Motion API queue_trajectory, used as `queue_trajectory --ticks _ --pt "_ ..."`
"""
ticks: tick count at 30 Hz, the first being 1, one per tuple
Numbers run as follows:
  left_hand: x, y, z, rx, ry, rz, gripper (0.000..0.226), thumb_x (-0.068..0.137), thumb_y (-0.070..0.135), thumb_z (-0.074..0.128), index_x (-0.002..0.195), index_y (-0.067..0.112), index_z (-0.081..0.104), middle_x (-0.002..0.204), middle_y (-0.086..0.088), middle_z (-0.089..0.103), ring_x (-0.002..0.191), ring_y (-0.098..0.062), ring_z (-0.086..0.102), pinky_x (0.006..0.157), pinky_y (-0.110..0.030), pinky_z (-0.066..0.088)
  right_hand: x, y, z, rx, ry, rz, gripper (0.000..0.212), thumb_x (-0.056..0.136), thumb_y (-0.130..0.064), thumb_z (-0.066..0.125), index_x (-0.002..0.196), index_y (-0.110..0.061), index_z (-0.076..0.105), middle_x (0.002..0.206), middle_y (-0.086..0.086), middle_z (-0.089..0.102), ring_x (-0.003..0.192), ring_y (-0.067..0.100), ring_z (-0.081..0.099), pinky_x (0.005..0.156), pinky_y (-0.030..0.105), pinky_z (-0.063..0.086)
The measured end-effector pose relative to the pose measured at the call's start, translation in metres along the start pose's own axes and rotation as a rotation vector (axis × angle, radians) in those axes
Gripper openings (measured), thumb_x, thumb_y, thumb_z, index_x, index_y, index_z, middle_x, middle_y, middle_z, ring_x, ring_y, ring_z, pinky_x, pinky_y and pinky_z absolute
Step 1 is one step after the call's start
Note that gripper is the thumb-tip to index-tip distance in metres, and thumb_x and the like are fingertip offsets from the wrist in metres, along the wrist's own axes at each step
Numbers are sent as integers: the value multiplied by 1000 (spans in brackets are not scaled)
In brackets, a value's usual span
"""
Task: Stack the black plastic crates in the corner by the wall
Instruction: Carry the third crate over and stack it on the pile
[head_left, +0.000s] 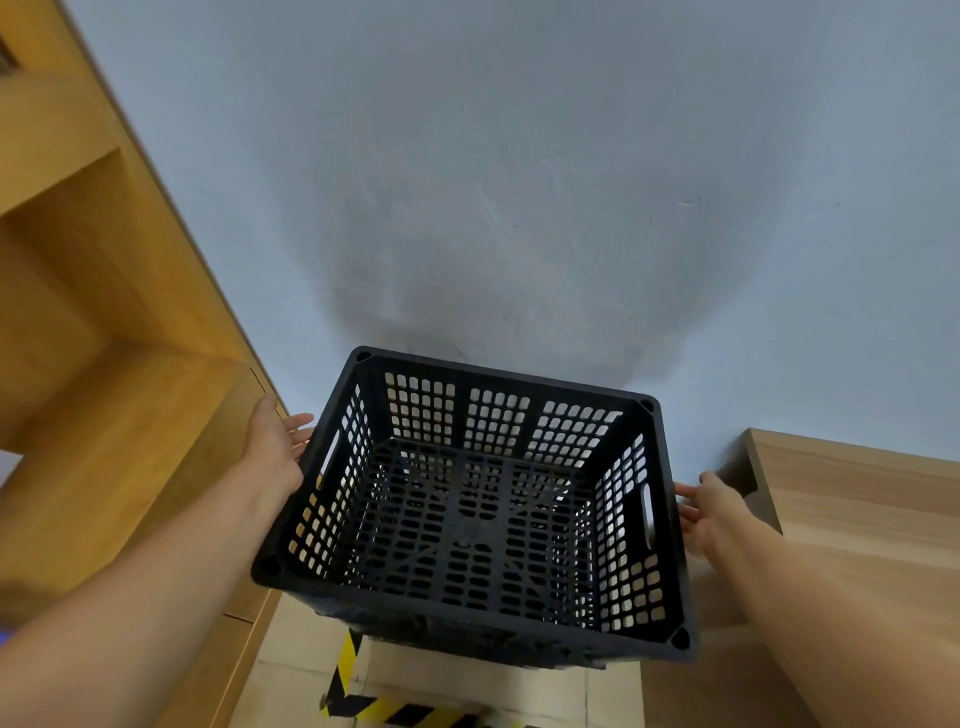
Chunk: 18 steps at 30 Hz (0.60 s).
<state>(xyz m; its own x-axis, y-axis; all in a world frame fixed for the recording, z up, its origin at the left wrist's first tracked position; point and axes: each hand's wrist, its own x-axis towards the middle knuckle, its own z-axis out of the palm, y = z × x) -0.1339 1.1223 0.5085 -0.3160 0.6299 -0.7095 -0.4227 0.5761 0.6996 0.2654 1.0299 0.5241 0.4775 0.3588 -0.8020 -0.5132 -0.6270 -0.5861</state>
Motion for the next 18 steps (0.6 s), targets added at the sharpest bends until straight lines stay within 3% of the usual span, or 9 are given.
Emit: queue_trajectory --ticks 4,7,9,11,12,15,18 --pt "0 -8 -14 92 -61 49 50 96 49 33 108 7 58 102 -9 58 95 -21 53 80 -37 42 -5 13 -5 -88 -13 -137 38 101 -31 32 116 -3 54 81 13 57 66 22 53 57 33 43" --pt "-11 -27 -29 358 -139 214 34 98 35 36 109 12 58 103 -11 60 88 -22 56 75 -35 44 -2 27 -13 -265 16 -264 33 96 -20 42 116 3 56 74 8 56 57 16 48 47 25 40" --pt "-11 -47 -44 671 -139 403 32 98 24 40 127 16 49 119 -10 58 97 -24 56 80 -34 43 3 45 -20 -453 56 -349 35 94 -19 47 119 3 57 80 9 60 64 20 55 55 29 46" --pt "-2 -68 -62 931 -174 555 55 95 13 44 146 23 25 126 -8 56 98 -25 58 80 -35 47 4 70 -26 -627 75 -398 34 94 -23 50 120 0 54 94 14 63 80 28 61 73 40 53" --pt "2 -76 -71 1031 -171 587 64 94 10 44 149 27 15 119 -7 59 90 -26 62 72 -37 51 3 83 -30 -712 81 -414 34 94 -23 51 120 -2 51 95 14 62 83 29 60 76 42 53" --pt "6 -87 -82 1157 -82 575 71 95 12 40 149 34 -1 84 -10 64 57 -26 57 46 -36 48 3 112 -38 -866 124 -459 34 94 -20 50 123 -4 43 94 11 57 79 26 56 63 34 45" --pt "3 -87 -80 1191 -55 584 71 96 10 40 149 31 -2 77 -10 58 51 -19 46 42 -30 39 5 120 -40 -883 175 -491 31 95 -18 47 123 -5 42 96 13 57 84 32 57 69 37 46"
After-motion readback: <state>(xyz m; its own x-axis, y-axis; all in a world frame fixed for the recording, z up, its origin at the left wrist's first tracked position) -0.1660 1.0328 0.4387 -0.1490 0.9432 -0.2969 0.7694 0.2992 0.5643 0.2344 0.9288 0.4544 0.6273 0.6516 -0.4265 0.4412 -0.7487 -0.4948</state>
